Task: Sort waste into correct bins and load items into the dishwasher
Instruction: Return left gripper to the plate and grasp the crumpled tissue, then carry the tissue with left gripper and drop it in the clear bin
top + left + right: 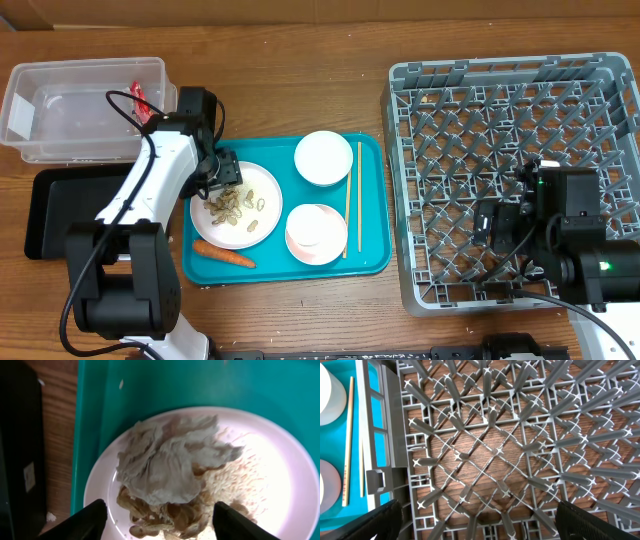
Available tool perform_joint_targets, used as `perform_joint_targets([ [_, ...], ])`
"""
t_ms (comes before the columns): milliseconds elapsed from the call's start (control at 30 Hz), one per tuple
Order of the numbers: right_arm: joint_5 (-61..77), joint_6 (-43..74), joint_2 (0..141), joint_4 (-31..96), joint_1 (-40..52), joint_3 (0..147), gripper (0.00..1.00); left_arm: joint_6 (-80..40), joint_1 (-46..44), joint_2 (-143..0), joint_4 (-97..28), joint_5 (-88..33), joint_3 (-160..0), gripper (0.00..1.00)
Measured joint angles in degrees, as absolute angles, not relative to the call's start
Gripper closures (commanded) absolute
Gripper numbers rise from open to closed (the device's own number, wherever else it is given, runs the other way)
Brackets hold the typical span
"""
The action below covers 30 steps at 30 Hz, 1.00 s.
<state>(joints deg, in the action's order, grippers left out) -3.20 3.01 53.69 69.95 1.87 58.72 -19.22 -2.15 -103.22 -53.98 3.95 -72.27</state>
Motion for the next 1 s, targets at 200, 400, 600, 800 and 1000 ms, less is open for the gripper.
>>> perform_joint_targets([
  [200, -3.2, 3.0, 53.7, 69.9, 1.9, 58.7, 0.00, -19.4, -2.2, -103.2, -53.0, 4.0, -70.1, 0.50],
  [400, -3.2, 3.0, 53.7, 69.9, 1.9, 58.7, 0.00, -19.5, -2.2, -103.2, -51.2, 4.2, -69.7, 0.69],
  [600, -3.2, 3.0, 53.7, 70.0, 1.9, 58.7, 0.00, -19.4, -2.2, -103.2, -53.3, 4.4, -70.3, 0.96],
  [800, -3.2, 3.0, 53.7, 69.9, 1.9, 58.7, 0.00, -19.4, -2.2, -103.2, -59.5, 4.4, -75.6, 0.96],
  [1000, -3.2, 3.0, 53.7, 70.0, 1.9, 58.7, 0.00, -19.1, -2.2, -103.1, -66.6, 4.4, -85.7, 0.96],
])
